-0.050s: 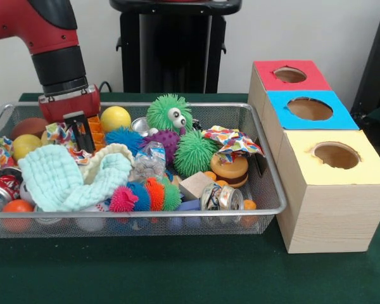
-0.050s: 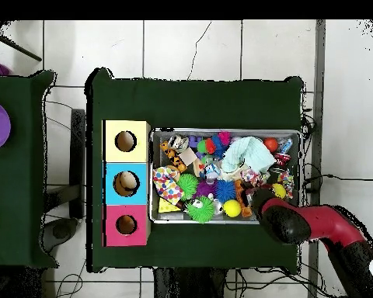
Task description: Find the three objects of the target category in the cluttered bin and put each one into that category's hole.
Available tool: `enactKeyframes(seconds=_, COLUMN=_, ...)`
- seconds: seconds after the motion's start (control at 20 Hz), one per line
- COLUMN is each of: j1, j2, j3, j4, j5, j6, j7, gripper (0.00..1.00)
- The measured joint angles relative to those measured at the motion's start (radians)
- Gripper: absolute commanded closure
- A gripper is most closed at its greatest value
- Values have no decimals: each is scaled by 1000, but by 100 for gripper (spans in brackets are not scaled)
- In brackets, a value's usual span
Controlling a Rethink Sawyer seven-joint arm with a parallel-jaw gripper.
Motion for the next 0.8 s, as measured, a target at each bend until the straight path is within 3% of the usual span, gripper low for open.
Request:
enactKeyframes(seconds=0.3, j1=6, j2=-24, j3=25, j4=0, j5=9, j6=21, j7=0, gripper=100)
enactKeyframes(seconds=0.8, j1=84, j2=-190, j3=90, j4=14, j5=19, j6=31, j7=0, gripper=100)
